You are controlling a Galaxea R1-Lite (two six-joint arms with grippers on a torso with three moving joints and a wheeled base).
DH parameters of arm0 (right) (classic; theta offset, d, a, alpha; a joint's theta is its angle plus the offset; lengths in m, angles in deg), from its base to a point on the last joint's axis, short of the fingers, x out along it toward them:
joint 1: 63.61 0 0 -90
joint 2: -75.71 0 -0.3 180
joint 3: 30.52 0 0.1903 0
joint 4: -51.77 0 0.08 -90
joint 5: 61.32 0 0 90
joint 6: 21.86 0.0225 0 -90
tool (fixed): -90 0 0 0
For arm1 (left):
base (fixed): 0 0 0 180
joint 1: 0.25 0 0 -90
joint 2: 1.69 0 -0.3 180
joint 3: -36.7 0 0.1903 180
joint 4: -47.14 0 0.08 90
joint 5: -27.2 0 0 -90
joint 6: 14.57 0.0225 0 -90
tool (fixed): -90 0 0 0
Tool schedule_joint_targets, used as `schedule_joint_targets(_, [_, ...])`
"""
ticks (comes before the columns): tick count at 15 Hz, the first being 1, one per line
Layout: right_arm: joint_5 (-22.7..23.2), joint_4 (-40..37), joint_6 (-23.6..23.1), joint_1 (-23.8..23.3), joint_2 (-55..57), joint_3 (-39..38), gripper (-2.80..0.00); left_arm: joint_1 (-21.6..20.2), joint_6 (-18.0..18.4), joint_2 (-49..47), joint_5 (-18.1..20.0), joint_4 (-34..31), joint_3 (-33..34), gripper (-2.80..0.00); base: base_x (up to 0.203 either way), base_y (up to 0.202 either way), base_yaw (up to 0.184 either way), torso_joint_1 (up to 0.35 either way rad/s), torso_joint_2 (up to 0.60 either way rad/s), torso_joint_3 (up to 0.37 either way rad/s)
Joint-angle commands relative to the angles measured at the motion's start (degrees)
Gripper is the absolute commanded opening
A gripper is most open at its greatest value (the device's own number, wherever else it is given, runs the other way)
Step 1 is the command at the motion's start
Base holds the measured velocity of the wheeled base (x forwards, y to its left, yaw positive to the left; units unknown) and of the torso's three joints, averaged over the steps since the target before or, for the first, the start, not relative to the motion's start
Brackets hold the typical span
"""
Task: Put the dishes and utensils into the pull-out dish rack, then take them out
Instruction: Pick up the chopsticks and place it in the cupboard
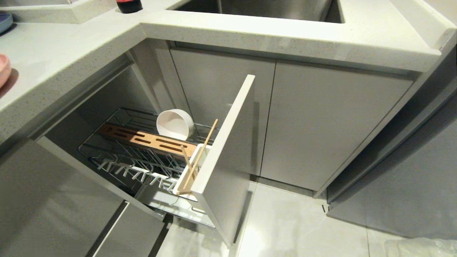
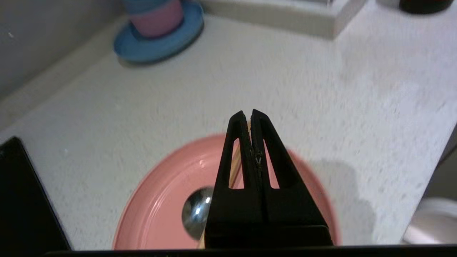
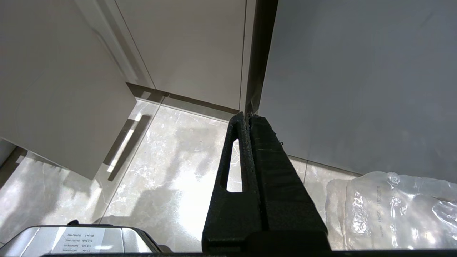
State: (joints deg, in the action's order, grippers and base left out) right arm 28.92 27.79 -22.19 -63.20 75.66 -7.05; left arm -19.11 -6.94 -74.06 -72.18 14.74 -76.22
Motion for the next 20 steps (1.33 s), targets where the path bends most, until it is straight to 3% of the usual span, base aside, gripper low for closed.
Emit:
schedule_joint_targets(1, [0.0, 0.0, 0.0, 0.0, 0.0, 0.0, -2.80, -5.1, -0.3, -0.3, 4.2, -3.1, -1.2, -2.80, 0.000, 0.000, 0.000, 0.000, 0.00, 0.000])
schedule_joint_targets(3, [0.0, 0.0, 0.0, 0.0, 0.0, 0.0, -2.80, -9.4, -0.6, -0.3, 9.2, -5.7, -1.7, -2.80, 0.000, 0.000, 0.000, 0.000, 0.00, 0.000])
schedule_joint_targets(5, [0.0, 0.0, 0.0, 0.0, 0.0, 0.0, -2.80, -8.4, -1.5, 0.7, 11.1, -8.3, -2.5, -2.80, 0.000, 0.000, 0.000, 0.000, 0.00, 0.000])
schedule_joint_targets(9, [0.0, 0.0, 0.0, 0.0, 0.0, 0.0, -2.80, -7.9, -1.4, 0.0, 10.8, -11.2, -3.3, -2.80, 0.000, 0.000, 0.000, 0.000, 0.00, 0.000])
schedule_joint_targets(20, [0.0, 0.0, 0.0, 0.0, 0.0, 0.0, -2.80, -14.4, -1.4, -3.7, 12.5, -15.6, -4.3, -2.80, 0.000, 0.000, 0.000, 0.000, 0.00, 0.000])
